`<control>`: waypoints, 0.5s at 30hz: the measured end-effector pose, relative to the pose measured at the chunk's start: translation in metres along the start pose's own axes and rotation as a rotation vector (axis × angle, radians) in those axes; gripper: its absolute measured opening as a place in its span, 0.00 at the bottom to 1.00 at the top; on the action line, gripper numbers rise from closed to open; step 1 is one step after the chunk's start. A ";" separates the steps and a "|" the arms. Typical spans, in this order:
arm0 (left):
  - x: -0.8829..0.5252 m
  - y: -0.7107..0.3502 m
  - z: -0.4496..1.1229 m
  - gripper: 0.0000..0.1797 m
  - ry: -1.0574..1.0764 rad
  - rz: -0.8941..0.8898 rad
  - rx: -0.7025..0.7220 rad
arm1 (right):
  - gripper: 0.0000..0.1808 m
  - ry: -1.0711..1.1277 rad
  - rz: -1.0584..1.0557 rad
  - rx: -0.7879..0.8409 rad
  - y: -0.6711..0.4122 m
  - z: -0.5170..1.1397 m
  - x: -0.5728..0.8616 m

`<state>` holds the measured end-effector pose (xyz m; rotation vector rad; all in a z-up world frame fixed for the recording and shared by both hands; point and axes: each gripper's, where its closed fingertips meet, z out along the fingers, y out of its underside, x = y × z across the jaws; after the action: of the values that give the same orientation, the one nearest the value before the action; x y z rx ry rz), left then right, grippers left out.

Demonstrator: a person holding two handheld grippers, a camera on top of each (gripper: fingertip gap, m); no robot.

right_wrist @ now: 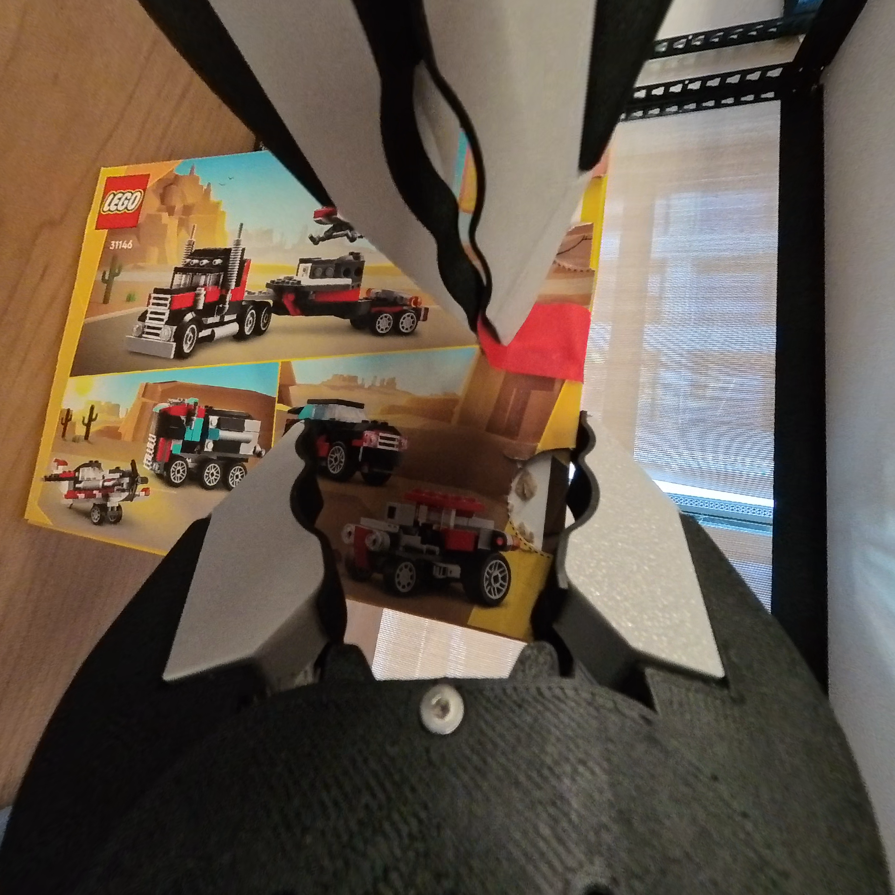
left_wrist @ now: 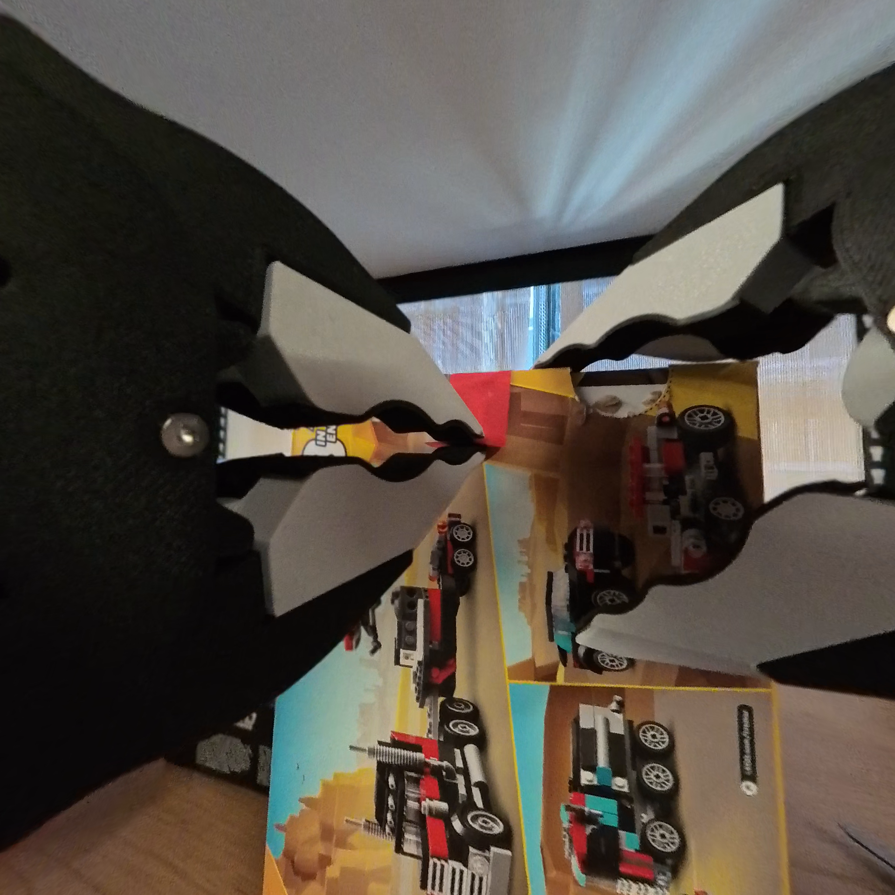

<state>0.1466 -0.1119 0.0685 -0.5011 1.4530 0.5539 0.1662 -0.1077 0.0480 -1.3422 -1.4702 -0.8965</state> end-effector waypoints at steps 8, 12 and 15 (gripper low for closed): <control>-0.027 -0.013 -0.024 0.00 -0.075 -0.100 0.057 | 0.56 -0.010 0.020 0.021 -0.001 -0.001 0.001; -0.040 -0.009 -0.025 0.00 0.008 -0.203 0.067 | 0.53 -0.033 0.083 0.069 -0.006 -0.003 0.003; -0.051 -0.003 -0.020 0.00 0.049 -0.225 0.052 | 0.48 -0.025 0.111 0.092 -0.006 -0.003 0.009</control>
<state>0.1312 -0.1292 0.1178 -0.6318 1.4312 0.3263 0.1607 -0.1085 0.0578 -1.3574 -1.4242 -0.7346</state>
